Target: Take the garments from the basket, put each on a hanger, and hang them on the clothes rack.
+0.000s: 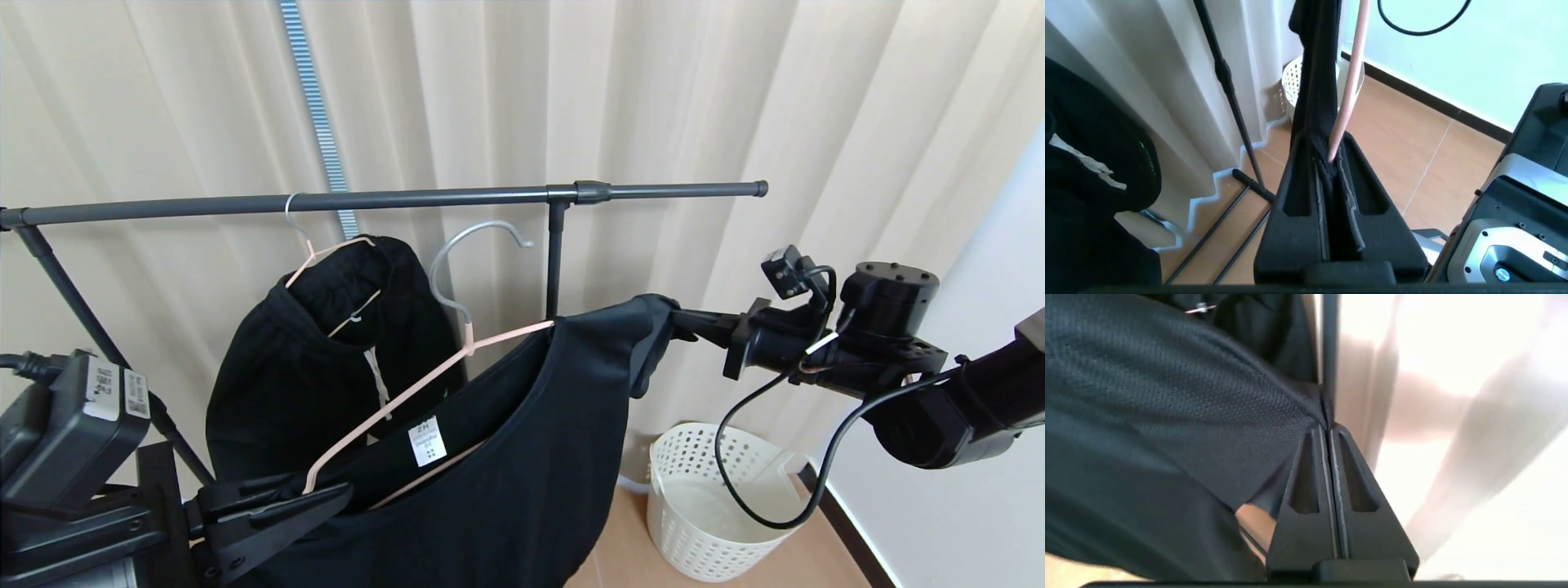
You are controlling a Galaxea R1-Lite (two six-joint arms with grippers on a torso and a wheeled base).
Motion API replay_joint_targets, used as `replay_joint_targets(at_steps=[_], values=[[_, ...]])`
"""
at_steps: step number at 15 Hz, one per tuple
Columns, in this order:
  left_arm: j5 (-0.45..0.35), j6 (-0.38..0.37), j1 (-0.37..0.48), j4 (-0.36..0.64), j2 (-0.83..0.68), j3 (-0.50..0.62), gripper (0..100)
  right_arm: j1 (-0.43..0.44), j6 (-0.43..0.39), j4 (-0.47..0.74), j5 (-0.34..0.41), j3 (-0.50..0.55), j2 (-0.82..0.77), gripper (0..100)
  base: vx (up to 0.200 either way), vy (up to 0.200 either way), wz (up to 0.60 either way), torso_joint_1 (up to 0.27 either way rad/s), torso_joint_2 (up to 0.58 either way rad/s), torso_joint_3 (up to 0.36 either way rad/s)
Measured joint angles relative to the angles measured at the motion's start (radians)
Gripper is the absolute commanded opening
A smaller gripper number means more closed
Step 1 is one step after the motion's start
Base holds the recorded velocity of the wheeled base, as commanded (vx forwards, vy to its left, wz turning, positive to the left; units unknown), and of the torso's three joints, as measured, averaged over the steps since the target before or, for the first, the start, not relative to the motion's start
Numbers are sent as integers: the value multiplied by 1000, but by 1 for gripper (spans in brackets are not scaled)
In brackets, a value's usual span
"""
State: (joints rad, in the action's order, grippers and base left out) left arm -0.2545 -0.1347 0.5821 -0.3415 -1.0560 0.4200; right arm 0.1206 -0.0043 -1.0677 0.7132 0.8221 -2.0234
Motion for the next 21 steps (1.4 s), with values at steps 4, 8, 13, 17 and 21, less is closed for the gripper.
replay_joint_targets(at_steps=[4,8,13,17,21], values=[[0,22,-2,1,13,0,0,-28,14,2,0,34,-34,0,0,0,0,0,0,0],[3,45,-4,1,14,3,0,-27,11,13,0,20,-35,0,0,0,0,0,0,0],[4,85,-53,0,-7,19,0,-5,-54,58,-3,-32,23,100,0,0,0,0,0,0],[7,152,-139,-1,-70,67,0,24,-144,57,-1,-89,63,100,0,0,0,0,0,0],[22,215,-184,0,-133,126,0,101,-144,69,-32,-134,154,100,0,0,0,0,0,0]])
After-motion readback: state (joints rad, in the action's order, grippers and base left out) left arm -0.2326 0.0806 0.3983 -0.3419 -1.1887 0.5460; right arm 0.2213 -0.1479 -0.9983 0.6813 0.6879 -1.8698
